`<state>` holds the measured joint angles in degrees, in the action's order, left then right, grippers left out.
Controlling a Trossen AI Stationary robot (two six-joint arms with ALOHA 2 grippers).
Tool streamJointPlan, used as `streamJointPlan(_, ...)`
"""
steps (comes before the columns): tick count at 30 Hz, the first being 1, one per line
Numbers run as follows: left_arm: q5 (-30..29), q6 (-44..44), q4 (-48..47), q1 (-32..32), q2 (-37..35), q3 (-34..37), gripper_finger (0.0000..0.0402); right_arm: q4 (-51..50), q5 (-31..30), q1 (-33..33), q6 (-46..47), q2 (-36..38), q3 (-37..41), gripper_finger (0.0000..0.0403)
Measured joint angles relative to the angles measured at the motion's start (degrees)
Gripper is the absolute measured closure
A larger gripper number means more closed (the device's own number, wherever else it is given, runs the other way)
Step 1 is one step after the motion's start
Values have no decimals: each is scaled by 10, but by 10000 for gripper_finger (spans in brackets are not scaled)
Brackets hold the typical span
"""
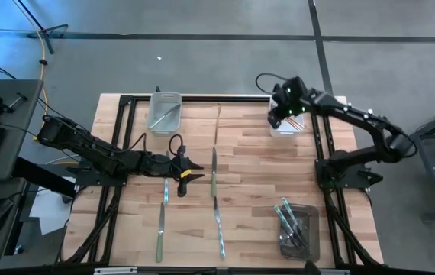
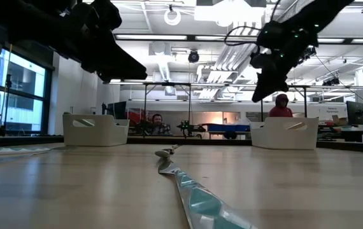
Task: Sort silverware by color (type)
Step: Put the top green knife into the gray bin
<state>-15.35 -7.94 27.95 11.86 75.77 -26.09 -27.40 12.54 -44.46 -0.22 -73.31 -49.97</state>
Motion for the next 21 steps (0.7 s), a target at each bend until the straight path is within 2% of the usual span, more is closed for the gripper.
streamJointPlan(7, 27, 36, -13, 0, 0, -3, 300, 210, 2, 104, 62, 108, 134, 396)
streamJointPlan(13, 90, 48, -117, -15, 0, -49, 336, 366, -19, 203, 93, 168, 199, 396)
streamJointPlan(21, 191, 116, -247, -35, 6, -114, 379, 388, -93, 299, 88, 176, 208, 396)
